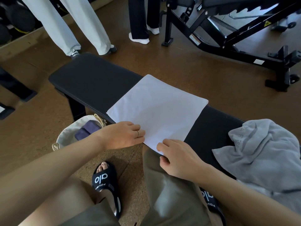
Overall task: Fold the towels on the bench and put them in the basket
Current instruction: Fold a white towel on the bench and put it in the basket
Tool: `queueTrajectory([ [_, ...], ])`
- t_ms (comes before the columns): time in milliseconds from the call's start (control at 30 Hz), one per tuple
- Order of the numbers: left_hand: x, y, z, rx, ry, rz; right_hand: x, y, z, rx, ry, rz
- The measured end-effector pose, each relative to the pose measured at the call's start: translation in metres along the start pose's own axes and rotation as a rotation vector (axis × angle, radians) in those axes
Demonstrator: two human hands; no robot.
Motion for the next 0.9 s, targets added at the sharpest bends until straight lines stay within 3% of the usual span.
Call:
queueTrajectory([
  [100, 0.000, -0.003, 0.000, -0.040, -0.017, 0.014, 0.001, 0.001, 0.012, -0.043, -0.045, -0.098],
  [267, -0.004, -0.009, 0.002, -0.103, 0.012, -0.007, 0.024, -0.016, 0.013, -0.003, 0.138, -0.296],
  [433, -0.003, -0.009, 0.002, -0.092, 0.042, 0.014, 0.019, -0.020, 0.014, -0.031, 0.134, -0.178],
  [533, -0.007, -0.013, 0.004, -0.146, 0.030, 0.045, -0.017, -0.044, 0.032, 0.163, -0.060, 0.087],
  [600, -0.017, -0.022, 0.016, -0.158, 0.040, 0.036, -0.053, -0.078, 0.048, 0.363, -0.163, 0.101],
  [733, -0.044, -0.049, 0.062, -0.133, 0.019, 0.001, -0.105, -0.143, 0.062, 0.729, -0.171, -0.029],
  [833, -0.052, -0.070, 0.088, -0.080, 0.069, 0.030, -0.111, -0.171, 0.057, 0.930, -0.146, 0.216],
  [900, -0.051, -0.077, 0.090, -0.082, 0.090, 0.059, -0.113, -0.181, 0.053, 0.969, -0.226, 0.397],
])
Point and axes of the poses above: each hand's wrist, its own z-axis towards the middle knuckle, its own x-axis out of the palm, y = z × x, the point moved 3 cm from there along z, towards the middle knuckle, and after that the axes turned 13 degrees about z, right-handed, at the moved point
